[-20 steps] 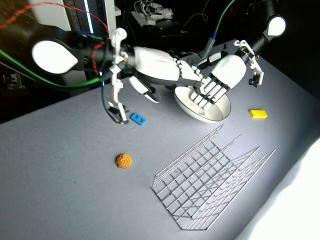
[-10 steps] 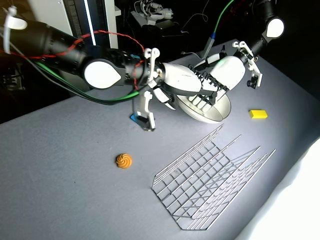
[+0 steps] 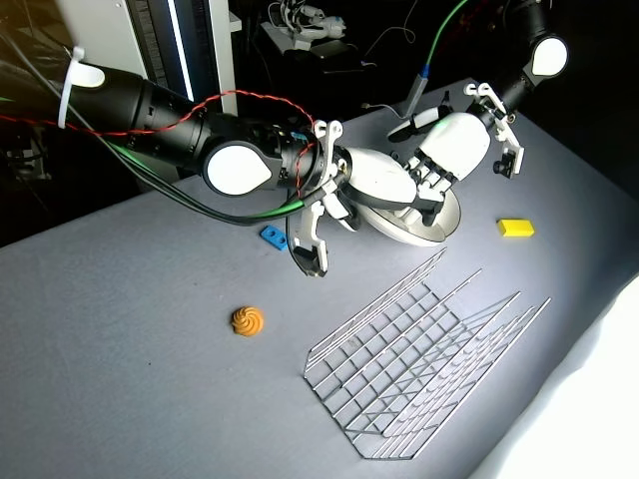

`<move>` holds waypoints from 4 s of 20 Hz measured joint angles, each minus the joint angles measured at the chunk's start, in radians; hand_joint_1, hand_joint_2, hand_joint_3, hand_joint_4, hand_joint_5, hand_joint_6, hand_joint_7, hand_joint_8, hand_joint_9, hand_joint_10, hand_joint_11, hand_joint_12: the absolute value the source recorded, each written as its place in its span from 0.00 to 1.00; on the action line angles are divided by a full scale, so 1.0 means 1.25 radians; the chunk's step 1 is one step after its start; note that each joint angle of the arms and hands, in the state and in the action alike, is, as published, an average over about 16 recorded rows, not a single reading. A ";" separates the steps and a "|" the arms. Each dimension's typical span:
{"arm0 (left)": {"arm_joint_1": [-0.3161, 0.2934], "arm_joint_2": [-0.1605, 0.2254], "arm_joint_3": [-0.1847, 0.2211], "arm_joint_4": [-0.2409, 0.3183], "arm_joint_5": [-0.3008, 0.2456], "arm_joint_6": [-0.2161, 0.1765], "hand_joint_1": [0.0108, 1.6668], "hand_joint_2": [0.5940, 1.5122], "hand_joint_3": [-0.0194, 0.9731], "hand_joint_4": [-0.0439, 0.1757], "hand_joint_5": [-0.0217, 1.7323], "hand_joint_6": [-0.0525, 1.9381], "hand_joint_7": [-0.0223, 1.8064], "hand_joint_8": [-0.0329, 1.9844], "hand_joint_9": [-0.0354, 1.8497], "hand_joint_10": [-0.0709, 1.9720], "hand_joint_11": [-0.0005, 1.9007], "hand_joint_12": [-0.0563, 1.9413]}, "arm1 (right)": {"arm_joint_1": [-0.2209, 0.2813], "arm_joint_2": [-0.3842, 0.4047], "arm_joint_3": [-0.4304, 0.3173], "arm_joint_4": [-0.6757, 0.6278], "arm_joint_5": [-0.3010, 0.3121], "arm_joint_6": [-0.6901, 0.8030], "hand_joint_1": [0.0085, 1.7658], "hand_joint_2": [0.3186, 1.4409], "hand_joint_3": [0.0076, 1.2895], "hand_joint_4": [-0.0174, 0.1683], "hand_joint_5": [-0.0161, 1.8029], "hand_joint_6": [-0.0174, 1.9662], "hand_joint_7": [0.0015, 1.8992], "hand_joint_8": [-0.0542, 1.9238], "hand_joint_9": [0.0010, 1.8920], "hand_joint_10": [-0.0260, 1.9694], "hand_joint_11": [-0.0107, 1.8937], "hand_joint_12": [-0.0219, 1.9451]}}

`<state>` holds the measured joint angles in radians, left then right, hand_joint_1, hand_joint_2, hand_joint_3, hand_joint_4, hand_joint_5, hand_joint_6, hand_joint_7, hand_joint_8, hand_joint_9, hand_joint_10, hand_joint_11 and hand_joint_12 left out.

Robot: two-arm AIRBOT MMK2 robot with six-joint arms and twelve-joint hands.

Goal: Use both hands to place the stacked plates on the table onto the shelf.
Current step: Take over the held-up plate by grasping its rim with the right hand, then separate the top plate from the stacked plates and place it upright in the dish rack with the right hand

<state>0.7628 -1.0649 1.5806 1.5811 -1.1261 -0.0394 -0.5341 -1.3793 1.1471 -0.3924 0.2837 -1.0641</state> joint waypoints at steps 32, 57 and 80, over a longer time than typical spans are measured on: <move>-0.100 0.125 0.083 0.012 -0.075 -0.100 0.00 0.53 0.04 0.20 0.04 0.04 0.03 0.02 0.03 0.04 0.01 0.03 | 0.071 0.003 -0.042 0.068 0.027 -0.008 0.69 0.61 0.00 0.10 0.47 0.55 0.53 0.51 0.58 0.38 0.48 0.63; -0.098 0.170 0.054 0.022 -0.088 -0.114 0.00 0.54 0.03 0.20 0.04 0.04 0.03 0.02 0.03 0.04 0.01 0.03 | 0.308 0.278 -0.210 0.316 -0.110 0.199 0.71 0.62 0.00 0.09 0.47 0.56 0.54 0.53 0.59 0.35 0.48 0.63; -0.021 0.133 -0.005 0.020 -0.036 -0.047 0.00 0.54 0.03 0.21 0.04 0.04 0.04 0.02 0.03 0.04 0.01 0.03 | 0.400 0.283 -0.020 0.060 -0.189 0.791 0.74 0.62 0.00 0.06 0.49 0.53 0.55 0.50 0.63 0.25 0.47 0.62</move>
<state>0.7364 -0.8988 1.5743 1.6065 -1.1711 -0.0981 -0.0336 -1.0255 1.1216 -0.3172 0.0469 -0.0752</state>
